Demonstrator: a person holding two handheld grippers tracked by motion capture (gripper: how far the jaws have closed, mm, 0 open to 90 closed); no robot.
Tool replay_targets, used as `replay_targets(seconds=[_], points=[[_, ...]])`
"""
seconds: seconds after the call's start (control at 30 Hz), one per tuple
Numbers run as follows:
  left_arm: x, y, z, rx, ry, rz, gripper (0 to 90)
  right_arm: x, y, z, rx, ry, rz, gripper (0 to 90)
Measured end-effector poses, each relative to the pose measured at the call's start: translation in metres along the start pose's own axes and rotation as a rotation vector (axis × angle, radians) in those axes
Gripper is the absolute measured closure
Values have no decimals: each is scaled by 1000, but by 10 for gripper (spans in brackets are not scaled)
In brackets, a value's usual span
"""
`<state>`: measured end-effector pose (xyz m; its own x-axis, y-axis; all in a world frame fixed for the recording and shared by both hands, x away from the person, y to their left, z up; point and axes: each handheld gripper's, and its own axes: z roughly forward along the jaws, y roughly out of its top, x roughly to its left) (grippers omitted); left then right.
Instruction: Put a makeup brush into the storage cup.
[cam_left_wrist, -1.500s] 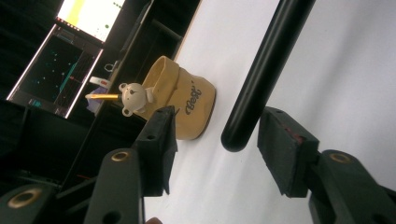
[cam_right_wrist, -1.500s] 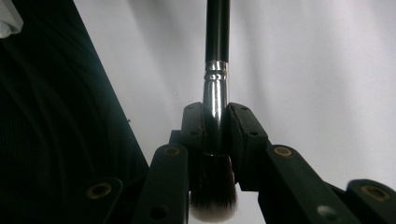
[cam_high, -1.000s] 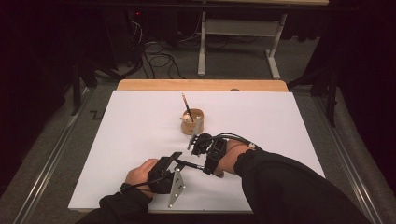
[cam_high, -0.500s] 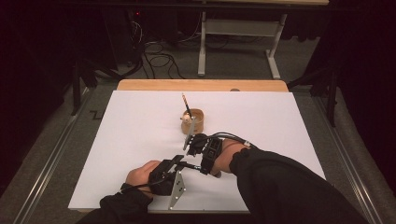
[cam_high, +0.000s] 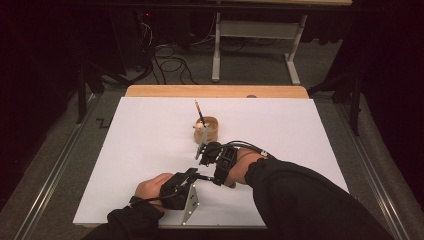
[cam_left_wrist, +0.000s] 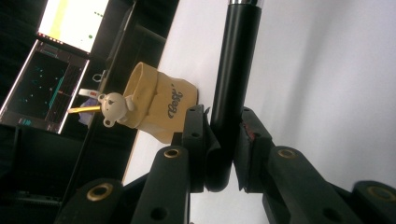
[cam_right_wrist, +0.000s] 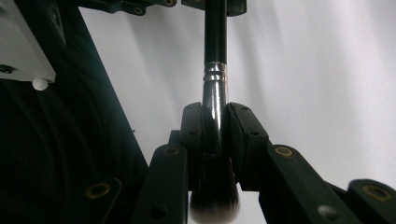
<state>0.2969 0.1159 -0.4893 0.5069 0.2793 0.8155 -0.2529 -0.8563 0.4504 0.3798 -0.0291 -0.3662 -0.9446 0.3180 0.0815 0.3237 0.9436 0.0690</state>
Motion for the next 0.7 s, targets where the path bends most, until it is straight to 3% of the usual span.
replay_targets(seconds=[0.3, 0.53, 0.7], points=[[0, 0, 0, 1, -6, -2, 787, -1, -1, -4, -29, -24, 4, 757], [2, -1, 0, 3, -14, -12, 789, 0, -1, -2, -14, -24, -1, 612], [2, 0, 0, 5, -15, -10, 789, 0, 0, -3, -19, -27, -1, 572]])
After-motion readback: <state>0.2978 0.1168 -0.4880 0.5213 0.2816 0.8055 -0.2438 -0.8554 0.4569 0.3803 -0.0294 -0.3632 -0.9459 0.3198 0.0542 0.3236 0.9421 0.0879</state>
